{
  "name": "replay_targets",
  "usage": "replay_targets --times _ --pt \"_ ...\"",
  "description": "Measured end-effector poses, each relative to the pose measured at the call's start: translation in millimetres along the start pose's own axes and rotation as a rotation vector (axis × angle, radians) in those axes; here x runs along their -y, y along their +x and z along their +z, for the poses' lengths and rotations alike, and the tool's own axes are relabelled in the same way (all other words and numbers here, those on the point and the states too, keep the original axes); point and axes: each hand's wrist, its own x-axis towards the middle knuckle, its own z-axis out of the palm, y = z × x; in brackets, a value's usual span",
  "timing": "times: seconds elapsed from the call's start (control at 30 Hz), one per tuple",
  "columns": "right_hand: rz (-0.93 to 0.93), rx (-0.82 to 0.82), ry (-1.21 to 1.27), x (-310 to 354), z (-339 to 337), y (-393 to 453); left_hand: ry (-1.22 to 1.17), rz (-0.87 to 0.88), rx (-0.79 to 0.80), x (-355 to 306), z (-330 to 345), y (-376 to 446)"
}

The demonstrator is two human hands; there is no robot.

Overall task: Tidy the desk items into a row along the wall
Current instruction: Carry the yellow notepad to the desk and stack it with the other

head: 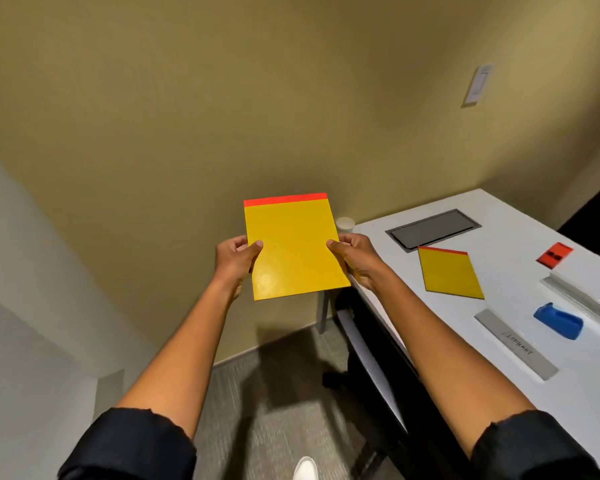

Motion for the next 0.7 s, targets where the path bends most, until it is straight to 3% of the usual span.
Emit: replay_targets --times 0.43,0.7 --pt "0.162 -0.346 0.104 -6.9 -76.5 114.8 0.075 -0.109 0.332 9.7 125.0 196.8" --pt "0.211 -0.656 0.138 -24.7 -109.6 170.2 0.145 -0.123 0.592 29.3 205.8 300.4"
